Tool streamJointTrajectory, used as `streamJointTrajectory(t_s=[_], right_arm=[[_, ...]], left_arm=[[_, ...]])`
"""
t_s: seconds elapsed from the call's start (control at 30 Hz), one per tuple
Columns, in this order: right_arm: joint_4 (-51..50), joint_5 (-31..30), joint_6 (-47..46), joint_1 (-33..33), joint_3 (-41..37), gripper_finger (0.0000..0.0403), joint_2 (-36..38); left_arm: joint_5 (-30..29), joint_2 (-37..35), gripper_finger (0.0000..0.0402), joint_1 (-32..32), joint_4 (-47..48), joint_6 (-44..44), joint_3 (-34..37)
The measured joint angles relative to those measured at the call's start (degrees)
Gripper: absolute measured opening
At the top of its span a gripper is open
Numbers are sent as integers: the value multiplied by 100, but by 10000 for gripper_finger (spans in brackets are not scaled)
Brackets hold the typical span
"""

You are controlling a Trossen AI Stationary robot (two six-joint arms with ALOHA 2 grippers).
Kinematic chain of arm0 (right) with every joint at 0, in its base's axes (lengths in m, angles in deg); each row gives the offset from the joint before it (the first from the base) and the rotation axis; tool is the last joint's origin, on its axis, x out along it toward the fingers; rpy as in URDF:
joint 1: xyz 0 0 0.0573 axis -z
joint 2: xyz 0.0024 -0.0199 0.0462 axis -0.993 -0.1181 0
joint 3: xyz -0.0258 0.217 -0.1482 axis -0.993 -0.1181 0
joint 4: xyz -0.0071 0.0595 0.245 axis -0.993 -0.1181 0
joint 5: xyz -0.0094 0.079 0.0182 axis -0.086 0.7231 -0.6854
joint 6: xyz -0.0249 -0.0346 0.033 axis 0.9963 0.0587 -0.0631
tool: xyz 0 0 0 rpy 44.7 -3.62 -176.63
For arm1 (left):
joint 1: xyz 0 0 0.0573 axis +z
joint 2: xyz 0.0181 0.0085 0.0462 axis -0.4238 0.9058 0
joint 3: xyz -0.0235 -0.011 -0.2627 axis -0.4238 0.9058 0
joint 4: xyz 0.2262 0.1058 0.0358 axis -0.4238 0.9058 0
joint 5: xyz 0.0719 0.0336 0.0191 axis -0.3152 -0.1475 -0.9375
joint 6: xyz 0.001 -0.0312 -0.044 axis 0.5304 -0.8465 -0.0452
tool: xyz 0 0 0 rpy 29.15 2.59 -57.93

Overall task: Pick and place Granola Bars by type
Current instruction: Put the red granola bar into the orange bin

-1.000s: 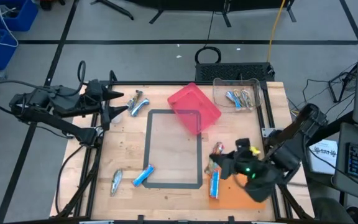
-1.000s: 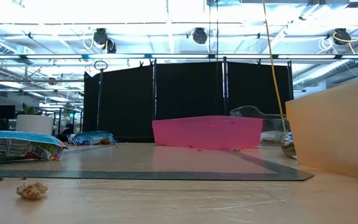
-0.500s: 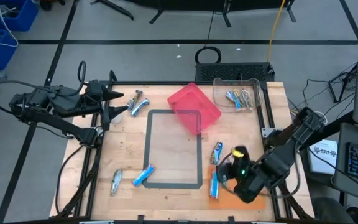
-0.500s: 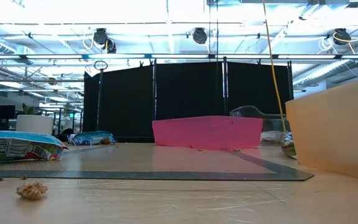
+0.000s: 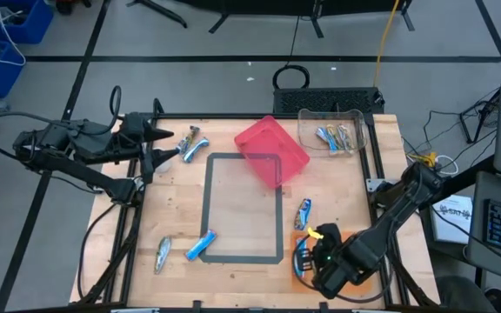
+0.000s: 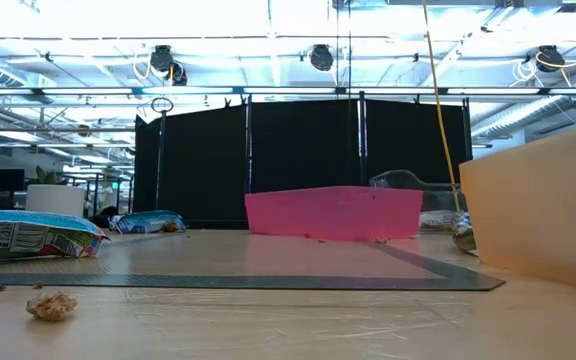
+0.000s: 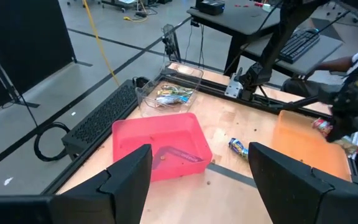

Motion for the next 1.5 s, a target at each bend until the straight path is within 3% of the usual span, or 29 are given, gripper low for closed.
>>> streamJointTrajectory(t_s=[0.67,1.1,1.5], right_arm=[[2388,475,-67,31,-2504,3,173],[3808,926,-68,39,-3502,6,193],[3807,1031,391,39,-3536,126,437]], left_arm=[[20,0,269,0,-2,-371,0],[89,7,269,-1,-4,-454,0],[153,11,269,1,-22,-610,0]])
